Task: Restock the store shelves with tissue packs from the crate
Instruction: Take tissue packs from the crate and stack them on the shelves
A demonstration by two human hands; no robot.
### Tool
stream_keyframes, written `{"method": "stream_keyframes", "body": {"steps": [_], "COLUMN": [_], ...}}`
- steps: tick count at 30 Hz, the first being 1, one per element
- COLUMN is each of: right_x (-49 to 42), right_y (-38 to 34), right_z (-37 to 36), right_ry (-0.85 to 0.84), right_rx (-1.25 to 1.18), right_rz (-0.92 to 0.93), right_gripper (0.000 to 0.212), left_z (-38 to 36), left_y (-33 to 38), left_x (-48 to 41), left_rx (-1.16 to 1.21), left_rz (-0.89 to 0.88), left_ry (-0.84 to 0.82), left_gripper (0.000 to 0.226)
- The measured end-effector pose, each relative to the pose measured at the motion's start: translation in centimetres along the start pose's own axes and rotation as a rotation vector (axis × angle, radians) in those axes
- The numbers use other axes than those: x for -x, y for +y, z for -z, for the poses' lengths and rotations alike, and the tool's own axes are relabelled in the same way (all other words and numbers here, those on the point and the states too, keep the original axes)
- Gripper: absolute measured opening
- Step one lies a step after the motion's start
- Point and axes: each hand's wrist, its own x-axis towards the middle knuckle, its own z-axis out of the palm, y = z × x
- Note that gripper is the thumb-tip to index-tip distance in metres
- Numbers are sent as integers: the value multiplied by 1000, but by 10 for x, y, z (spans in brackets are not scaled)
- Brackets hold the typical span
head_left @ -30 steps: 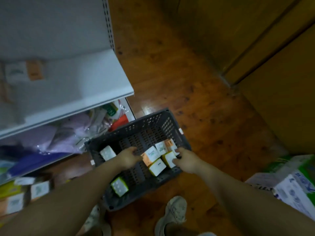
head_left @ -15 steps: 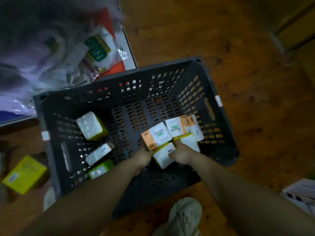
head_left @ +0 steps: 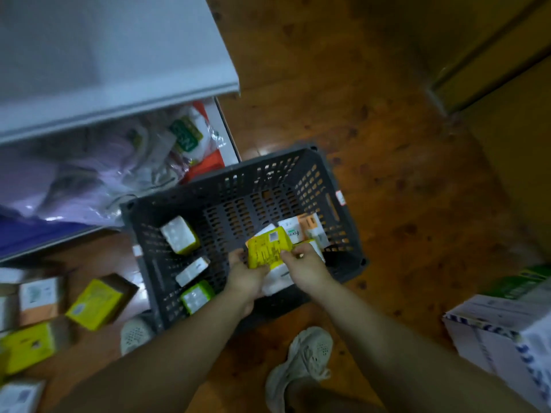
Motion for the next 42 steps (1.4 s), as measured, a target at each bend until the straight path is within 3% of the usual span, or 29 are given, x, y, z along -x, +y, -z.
{"method": "stream_keyframes", "body": {"steps": [2,6,9,12,15,19,23,25,28,30,33,37,42], "right_x": [46,151,224,287,340,394,448,473,504,522,547,579,617], "right_y": [-29,-93,-136,-177,-212,-241,-255,-265,-281,-289,-298,-313,-332], "right_z": [14,40,54,72,93,103,101,97,86,73,43,-18,-109], "right_ry": [29,-5,-42,-84,-27,37,53,44,34,51,39,-50,-46], "right_rx": [-33,-173,-225,-257,-282,-229,-237,-262,-275,-205,-91,27,-19], "right_rz": [23,58,155,253,404,573,762,813,859,940,1048,1185,1250], "right_gripper": [26,46,59,69,52,39,44,34,21,17,35,51,30], "left_z": [16,60,90,115,132,150,176,194,221,239,275,334,437], "left_y": [23,82,126,164,195,210,208,211,214,214,210,193,171], "left_x": [42,139,210,270,326,399,456,485,522,543,559,574,587], "left_rx": [8,-66,-59,-64,-34,-70,-131,-122,-98,-2,96,177,244], "left_rz": [-68,-137,-180,-335,-495,-645,-808,-862,-858,-817,-809,-843,-855], "left_ry": [-2,-117,-210,-212,-209,-224,-92,3,93,59,75,184,256], "left_gripper": [70,31,32,42,57,52,58,48,27,30,42,23,16]}}
